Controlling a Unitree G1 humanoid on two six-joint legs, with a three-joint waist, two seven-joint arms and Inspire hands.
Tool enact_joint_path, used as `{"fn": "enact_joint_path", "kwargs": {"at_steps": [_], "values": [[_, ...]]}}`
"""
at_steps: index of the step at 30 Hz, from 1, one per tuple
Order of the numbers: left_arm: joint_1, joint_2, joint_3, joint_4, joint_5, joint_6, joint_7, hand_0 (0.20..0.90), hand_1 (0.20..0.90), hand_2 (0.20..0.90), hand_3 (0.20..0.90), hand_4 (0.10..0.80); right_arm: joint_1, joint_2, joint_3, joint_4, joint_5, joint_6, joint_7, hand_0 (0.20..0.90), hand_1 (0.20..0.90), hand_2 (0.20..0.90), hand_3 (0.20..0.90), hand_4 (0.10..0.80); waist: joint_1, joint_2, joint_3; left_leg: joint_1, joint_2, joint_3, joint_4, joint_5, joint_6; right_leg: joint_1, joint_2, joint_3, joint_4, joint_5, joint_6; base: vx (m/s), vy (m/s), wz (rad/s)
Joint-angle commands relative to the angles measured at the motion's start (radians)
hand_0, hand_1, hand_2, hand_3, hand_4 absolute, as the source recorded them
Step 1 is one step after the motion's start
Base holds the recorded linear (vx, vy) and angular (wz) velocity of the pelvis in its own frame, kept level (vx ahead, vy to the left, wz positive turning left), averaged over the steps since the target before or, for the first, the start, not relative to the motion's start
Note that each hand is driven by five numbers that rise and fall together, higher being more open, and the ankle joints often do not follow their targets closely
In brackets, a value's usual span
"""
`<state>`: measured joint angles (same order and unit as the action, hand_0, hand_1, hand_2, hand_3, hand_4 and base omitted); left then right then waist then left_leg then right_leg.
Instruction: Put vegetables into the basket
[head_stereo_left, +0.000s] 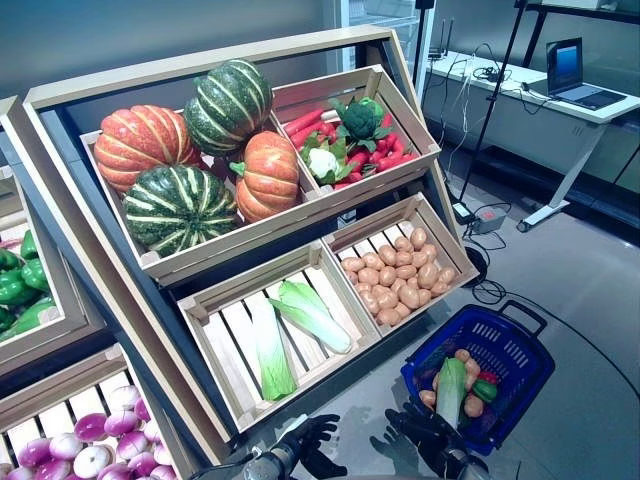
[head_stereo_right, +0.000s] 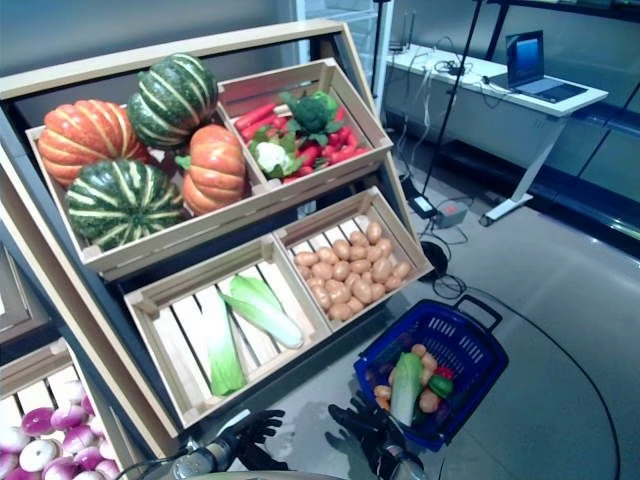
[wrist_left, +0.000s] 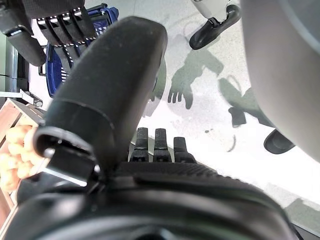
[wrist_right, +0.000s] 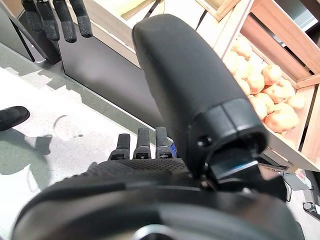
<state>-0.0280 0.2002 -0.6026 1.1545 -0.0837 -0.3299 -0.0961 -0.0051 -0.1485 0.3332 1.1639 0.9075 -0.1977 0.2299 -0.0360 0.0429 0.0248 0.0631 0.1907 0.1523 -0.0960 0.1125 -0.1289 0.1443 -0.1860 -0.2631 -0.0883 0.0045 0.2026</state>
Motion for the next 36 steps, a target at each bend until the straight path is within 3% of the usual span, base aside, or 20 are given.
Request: {"fn": "enact_joint_path", "kwargs": {"at_steps": [1, 8, 13, 16, 21, 25, 31, 36], "values": [[-0.109, -0.018, -0.015, 0.013, 0.028, -0.026, 0.0, 0.9, 0.9, 0.9, 0.9, 0.8, -0.122, 0.053, 0.003, 0.012, -0.01, -0.02, 0.026, 0.9, 0.9, 0.9, 0.9, 0.8, 0.011, -0.025, 0.055, 0.055, -0.003, 0.027, 0.009, -0.092, 0.014, -0.013, -0.022, 0.016, 0.001, 0.04, -0.036, 0.0, 0.0, 0.0], [-0.111, -0.015, -0.035, 0.009, 0.076, -0.049, 0.008, 0.9, 0.9, 0.9, 0.9, 0.8, -0.125, 0.052, -0.003, 0.023, -0.027, -0.011, -0.01, 0.9, 0.9, 0.9, 0.9, 0.8, 0.009, -0.023, 0.057, 0.056, -0.003, 0.027, 0.009, -0.09, 0.013, -0.012, -0.022, 0.017, 0.001, 0.041, -0.036, 0.0, 0.0, 0.0], [-0.119, -0.008, -0.056, -0.011, 0.08, -0.121, 0.002, 0.9, 0.9, 0.9, 0.9, 0.8, -0.128, 0.05, -0.005, 0.034, -0.045, -0.001, -0.052, 0.9, 0.9, 0.9, 0.9, 0.8, 0.005, -0.019, 0.058, 0.056, -0.004, 0.029, 0.009, -0.09, 0.012, -0.012, -0.023, 0.021, 0.001, 0.04, -0.036, 0.0, 0.0, 0.0], [-0.129, 0.018, -0.074, -0.065, 0.079, -0.213, 0.04, 0.9, 0.9, 0.9, 0.9, 0.8, -0.131, 0.045, -0.006, 0.034, -0.045, 0.016, -0.077, 0.9, 0.9, 0.9, 0.9, 0.8, 0.001, -0.015, 0.061, 0.057, -0.004, 0.029, 0.009, -0.089, 0.009, -0.011, -0.023, 0.026, 0.001, 0.039, -0.036, 0.0, 0.0, 0.0], [-0.152, 0.094, -0.046, -0.277, -0.032, -0.243, -0.025, 0.9, 0.9, 0.9, 0.9, 0.8, -0.125, 0.02, -0.001, -0.007, -0.056, 0.054, -0.103, 0.9, 0.9, 0.9, 0.9, 0.8, 0.001, -0.006, 0.073, 0.06, -0.005, 0.031, 0.009, -0.088, 0.007, -0.007, -0.022, 0.028, 0.001, 0.038, -0.038, -0.012, 0.033, 0.0], [-0.161, 0.18, 0.011, -0.513, -0.118, -0.219, -0.031, 0.9, 0.9, 0.9, 0.9, 0.8, -0.107, -0.001, -0.014, -0.063, -0.032, 0.071, -0.112, 0.9, 0.9, 0.9, 0.9, 0.8, 0.016, -0.001, 0.075, 0.062, -0.006, 0.025, 0.009, -0.091, 0.008, -0.001, -0.023, 0.02, 0.001, 0.035, -0.041, 0.0, 0.0, 0.0], [-0.138, 0.251, 0.161, -0.705, -0.224, -0.197, -0.005, 0.9, 0.9, 0.9, 0.9, 0.8, -0.065, -0.009, -0.046, -0.187, 0.021, 0.017, -0.133, 0.9, 0.9, 0.9, 0.9, 0.8, 0.036, -0.006, 0.073, 0.058, -0.007, 0.013, 0.009, -0.092, 0.008, 0.004, -0.026, 0.007, 0.001, 0.033, -0.044, 0.001, 0.0, 0.01], [-0.1, 0.254, 0.308, -0.739, -0.156, -0.191, 0.21, 0.9, 0.9, 0.9, 0.9, 0.8, -0.02, -0.006, -0.077, -0.283, 0.023, -0.03, -0.143, 0.9, 0.9, 0.9, 0.9, 0.8, 0.048, -0.017, 0.069, 0.058, -0.008, 0.005, 0.009, -0.093, 0.007, 0.012, -0.025, -0.006, 0.001, 0.031, -0.048, 0.031, 0.0, 0.06]]}}
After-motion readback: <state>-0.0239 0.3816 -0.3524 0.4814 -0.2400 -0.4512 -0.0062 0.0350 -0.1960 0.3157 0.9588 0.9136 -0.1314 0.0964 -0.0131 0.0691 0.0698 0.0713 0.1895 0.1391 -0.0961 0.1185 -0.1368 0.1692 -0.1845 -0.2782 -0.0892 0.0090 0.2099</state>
